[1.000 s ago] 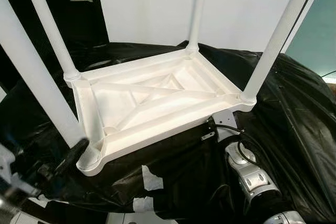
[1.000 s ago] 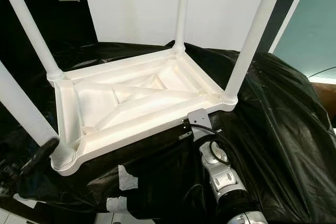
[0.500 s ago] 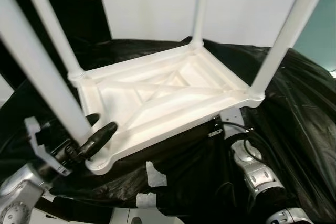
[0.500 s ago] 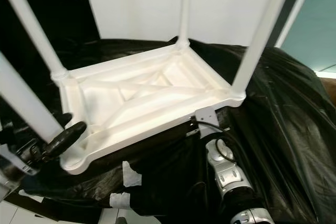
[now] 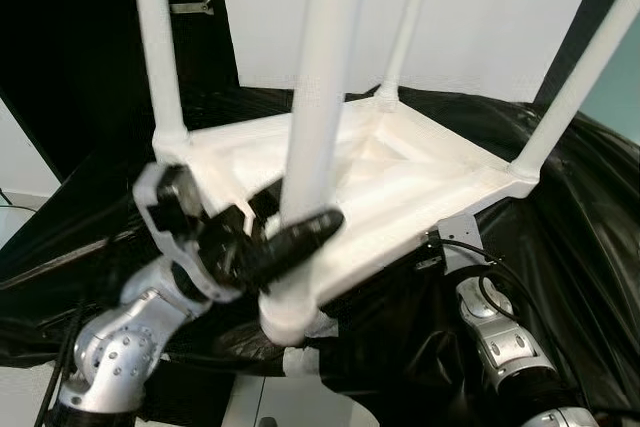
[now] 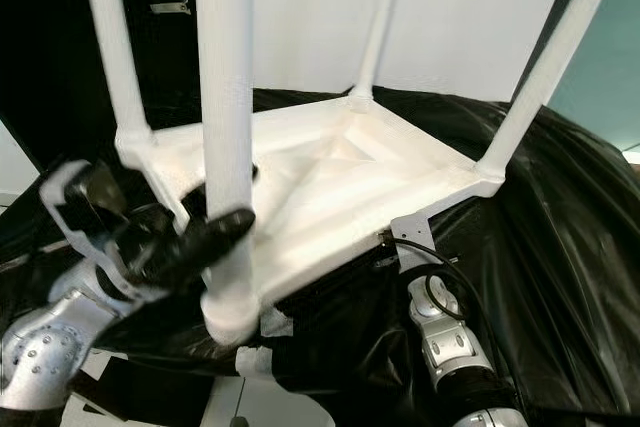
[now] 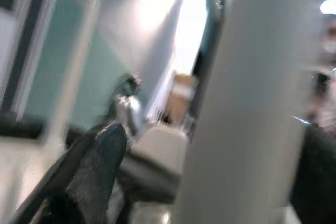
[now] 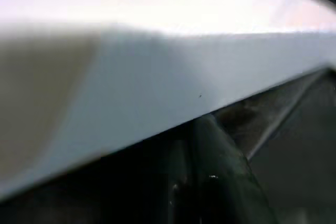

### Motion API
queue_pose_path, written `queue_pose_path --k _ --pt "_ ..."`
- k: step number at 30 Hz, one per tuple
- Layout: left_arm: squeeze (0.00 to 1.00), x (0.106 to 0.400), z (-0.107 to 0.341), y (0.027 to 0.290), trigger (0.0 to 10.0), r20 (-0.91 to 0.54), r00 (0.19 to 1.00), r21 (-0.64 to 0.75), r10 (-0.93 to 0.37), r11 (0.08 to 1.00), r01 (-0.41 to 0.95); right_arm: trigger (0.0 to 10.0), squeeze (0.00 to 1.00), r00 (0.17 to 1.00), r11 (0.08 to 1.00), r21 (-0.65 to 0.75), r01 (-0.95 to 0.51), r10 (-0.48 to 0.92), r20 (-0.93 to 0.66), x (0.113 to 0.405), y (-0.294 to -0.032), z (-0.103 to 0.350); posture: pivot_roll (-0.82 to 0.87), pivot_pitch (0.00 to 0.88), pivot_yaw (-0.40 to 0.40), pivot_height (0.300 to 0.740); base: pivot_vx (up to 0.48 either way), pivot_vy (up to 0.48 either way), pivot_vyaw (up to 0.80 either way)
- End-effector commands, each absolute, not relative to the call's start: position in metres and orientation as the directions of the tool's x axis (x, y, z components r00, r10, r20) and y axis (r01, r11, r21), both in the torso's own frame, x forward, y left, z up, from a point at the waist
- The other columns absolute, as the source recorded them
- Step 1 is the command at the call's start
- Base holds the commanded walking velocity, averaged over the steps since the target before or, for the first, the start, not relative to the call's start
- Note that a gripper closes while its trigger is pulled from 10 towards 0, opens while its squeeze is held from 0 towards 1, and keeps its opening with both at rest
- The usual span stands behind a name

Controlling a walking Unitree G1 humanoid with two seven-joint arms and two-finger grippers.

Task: Building children table

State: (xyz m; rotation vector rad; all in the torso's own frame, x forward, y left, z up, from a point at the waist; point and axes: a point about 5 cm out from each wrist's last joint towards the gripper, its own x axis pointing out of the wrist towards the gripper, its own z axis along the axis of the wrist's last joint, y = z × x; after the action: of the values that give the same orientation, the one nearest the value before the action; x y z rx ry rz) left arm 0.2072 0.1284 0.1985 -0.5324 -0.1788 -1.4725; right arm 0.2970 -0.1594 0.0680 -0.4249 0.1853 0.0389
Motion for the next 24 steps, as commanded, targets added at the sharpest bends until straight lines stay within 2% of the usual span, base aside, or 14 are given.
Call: queue_pose_path --k 1,11,13,14,15,17,18,19,20,21,22,24 --pt "0.10 0.204 0.180 0.130 10.0 0.354 0.121 -0.285 -0.927 0.016 0.958 10.0 0.00 0.989 0.905 -0.414 -0.095 0.040 -0.139 0.300 -0.152 0.080 0.06 0.000 0.015 0.740 0.000 0.000 0.00" --pt "0.04 0.202 0.167 0.133 10.0 0.306 0.185 -0.289 -0.934 0.094 0.953 10.0 0.00 0.987 0.899 -0.422 -0.116 0.058 -0.148 0.304 -0.150 0.081 0.09 0.000 -0.008 0.740 0.000 0.000 0.00" --pt "0.05 0.207 0.156 0.130 10.0 0.264 0.235 -0.265 -0.935 0.164 0.950 10.0 0.00 0.987 0.899 -0.420 -0.123 0.067 -0.146 0.307 -0.147 0.084 0.10 0.000 -0.007 0.740 0.000 0.000 0.00" --pt "0.05 0.207 0.156 0.130 10.0 0.264 0.235 -0.265 -0.935 0.164 0.950 10.0 0.00 0.987 0.899 -0.420 -0.123 0.067 -0.146 0.307 -0.147 0.084 0.10 0.000 -0.007 0.740 0.000 0.000 0.00" --pt "0.05 0.212 0.148 0.130 10.0 0.237 0.289 -0.240 -0.927 0.233 0.942 10.0 0.00 0.987 0.900 -0.417 -0.124 0.071 -0.141 0.309 -0.145 0.086 0.09 0.000 -0.005 0.740 0.000 0.000 0.00" --pt "0.05 0.214 0.146 0.130 10.0 0.230 0.313 -0.229 -0.921 0.261 0.938 10.0 0.00 0.988 0.901 -0.416 -0.124 0.071 -0.140 0.309 -0.144 0.087 0.09 0.000 -0.005 0.740 0.000 0.000 0.00" --pt "0.04 0.219 0.143 0.131 10.0 0.225 0.363 -0.206 -0.904 0.320 0.925 10.0 0.00 0.988 0.902 -0.415 -0.123 0.071 -0.139 0.309 -0.144 0.087 0.09 0.000 -0.001 0.740 0.000 0.000 0.00" --pt "0.04 0.219 0.143 0.131 10.0 0.225 0.363 -0.206 -0.904 0.320 0.925 10.0 0.00 0.988 0.902 -0.415 -0.123 0.071 -0.139 0.309 -0.144 0.087 0.09 0.000 -0.001 0.740 0.000 0.000 0.00" --pt "0.04 0.230 0.139 0.134 10.0 0.213 0.459 -0.134 -0.863 0.439 0.888 10.0 0.00 0.988 0.903 -0.411 -0.122 0.070 -0.140 0.307 -0.144 0.086 0.09 0.000 0.004 0.740 0.000 0.000 0.00" --pt "0.04 0.235 0.138 0.136 10.0 0.213 0.500 -0.096 -0.839 0.491 0.866 10.0 0.00 0.988 0.904 -0.410 -0.121 0.068 -0.142 0.306 -0.144 0.086 0.09 0.000 0.005 0.740 0.000 0.000 0.00" --pt "0.04 0.235 0.138 0.136 10.0 0.213 0.500 -0.096 -0.839 0.491 0.866 10.0 0.00 0.988 0.904 -0.410 -0.121 0.068 -0.142 0.306 -0.144 0.086 0.09 0.000 0.005 0.740 0.000 0.000 0.00" --pt "0.04 0.240 0.137 0.138 10.0 0.225 0.549 -0.050 -0.805 0.553 0.832 10.0 0.00 0.987 0.906 -0.407 -0.121 0.066 -0.146 0.304 -0.144 0.084 0.08 0.000 0.008 0.740 0.000 0.000 0.00"
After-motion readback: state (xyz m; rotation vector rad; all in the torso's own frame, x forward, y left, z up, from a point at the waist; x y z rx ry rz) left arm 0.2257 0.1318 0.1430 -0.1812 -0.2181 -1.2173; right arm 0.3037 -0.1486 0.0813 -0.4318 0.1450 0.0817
